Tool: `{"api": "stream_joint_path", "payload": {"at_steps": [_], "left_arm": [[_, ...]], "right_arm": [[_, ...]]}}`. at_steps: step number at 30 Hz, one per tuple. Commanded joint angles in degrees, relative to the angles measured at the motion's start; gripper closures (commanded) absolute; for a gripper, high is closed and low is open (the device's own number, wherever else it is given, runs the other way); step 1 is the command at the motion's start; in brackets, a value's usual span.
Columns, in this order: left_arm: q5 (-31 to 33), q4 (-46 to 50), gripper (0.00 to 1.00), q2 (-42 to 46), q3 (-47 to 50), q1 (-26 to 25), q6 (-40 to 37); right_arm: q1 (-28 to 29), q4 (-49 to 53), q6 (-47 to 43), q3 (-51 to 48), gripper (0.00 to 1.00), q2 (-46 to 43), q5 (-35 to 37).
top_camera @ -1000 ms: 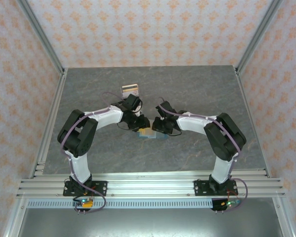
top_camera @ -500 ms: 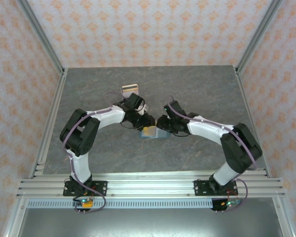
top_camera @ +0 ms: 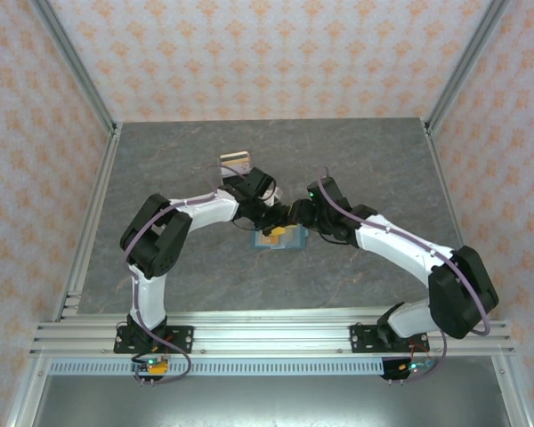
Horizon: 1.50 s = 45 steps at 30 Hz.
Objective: Take the credit cards out of the card holder
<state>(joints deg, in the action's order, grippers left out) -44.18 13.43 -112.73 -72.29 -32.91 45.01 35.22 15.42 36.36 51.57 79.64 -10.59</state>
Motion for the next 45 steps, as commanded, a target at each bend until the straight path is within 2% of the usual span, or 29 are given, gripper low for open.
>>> {"api": "stream_joint_path", "payload": {"at_steps": [1,6,9,16,20,28,33,45], "left_arm": [[0.12,0.83,0.48,-0.03,-1.93,-0.16,-0.04],[-0.98,-2.06,0.46,0.56,-1.01,0.10,1.65],[0.44,0.67,0.47,1.01,-1.53,0.67,-0.26],[5.31,4.45,0.51,9.34,3.60,7.65,-2.84],[7.48,5.85,0.56,11.28,6.15,9.65,-3.69],[8.13,5.62,0.71,9.15,6.76,8.50,-2.65],[9.30,7.63,0.75,6.45,4.50,6.73,-3.52],[13.57,11.53,0.80,6.91,3.11,6.87,-5.24]], "right_arm": [[0.20,0.68,0.20,0.72,0.47,-1.01,1.04],[0.20,0.37,0.64,1.06,0.47,-0.77,0.05],[0.21,0.65,0.56,1.58,0.47,-0.11,-0.13],[0.20,0.33,0.32,3.99,0.54,6.01,-7.04],[0.20,-1.78,1.08,6.10,0.58,11.29,-11.58],[0.20,-6.53,3.90,8.20,0.70,19.62,-15.15],[0.20,-7.08,4.93,8.03,0.75,21.64,-13.89],[0.18,-9.58,4.66,7.47,0.79,23.36,-15.04]]}}
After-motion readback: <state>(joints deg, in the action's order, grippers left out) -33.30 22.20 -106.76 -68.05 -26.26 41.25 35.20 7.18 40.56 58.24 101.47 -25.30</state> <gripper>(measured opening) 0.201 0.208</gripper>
